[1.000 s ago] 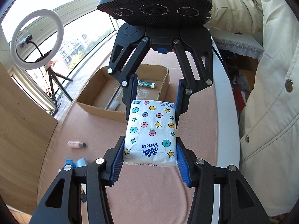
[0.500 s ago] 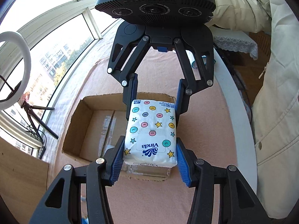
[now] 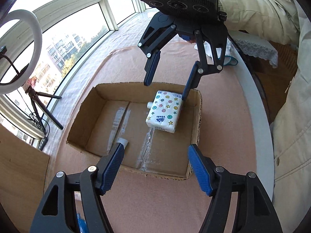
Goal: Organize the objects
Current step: 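Carry the tissue pack into the box and open the left gripper, then grasp the white AQUA sunscreen bottle with the left gripper while the right gripper also grips it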
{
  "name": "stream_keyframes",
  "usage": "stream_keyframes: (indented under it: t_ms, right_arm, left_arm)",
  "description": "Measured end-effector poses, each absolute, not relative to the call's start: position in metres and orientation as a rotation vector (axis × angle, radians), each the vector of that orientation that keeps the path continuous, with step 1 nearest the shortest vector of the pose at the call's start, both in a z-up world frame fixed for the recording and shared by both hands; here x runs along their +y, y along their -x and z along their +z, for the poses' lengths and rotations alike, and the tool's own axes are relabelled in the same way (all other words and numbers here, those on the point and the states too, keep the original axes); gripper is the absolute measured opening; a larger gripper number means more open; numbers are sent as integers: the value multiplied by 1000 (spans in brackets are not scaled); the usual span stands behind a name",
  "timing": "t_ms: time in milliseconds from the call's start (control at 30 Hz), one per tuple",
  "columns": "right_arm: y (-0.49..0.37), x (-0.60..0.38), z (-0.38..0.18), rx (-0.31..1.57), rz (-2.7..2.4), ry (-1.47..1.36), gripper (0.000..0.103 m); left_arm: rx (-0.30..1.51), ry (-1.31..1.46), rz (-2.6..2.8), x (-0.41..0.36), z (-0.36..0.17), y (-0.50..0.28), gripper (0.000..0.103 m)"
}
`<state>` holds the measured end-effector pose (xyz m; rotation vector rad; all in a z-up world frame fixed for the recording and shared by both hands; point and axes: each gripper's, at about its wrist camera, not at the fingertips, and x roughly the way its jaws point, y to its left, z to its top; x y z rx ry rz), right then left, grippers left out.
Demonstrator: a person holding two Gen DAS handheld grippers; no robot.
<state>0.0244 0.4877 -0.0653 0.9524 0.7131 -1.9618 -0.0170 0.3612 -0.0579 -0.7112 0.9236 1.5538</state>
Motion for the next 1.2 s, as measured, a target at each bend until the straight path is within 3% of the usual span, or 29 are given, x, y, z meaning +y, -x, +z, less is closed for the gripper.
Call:
stream_keyframes:
  t_ms: [333,567,700,967,1200]
  right_arm:
    - [-15,439,-67,733,-2105,-1029,56]
    - [9,349,-65,810,-2169,-1073,67]
    - [36,288,-70,787,-2180,-1146,67]
    - [148,256,-98,696,-2255,-1422,67]
    - [188,237,-135,885,-2204,-1520,67]
  left_arm:
    - [817,744,1669,251,-75,8,79]
    - [711,737,1862,144,-89,10,83]
    - [630,765,2105,102,-96,27,94]
    - [518,872,2430,93,-130,62,97]
    - [481,985,2330,99,-155,79,97]
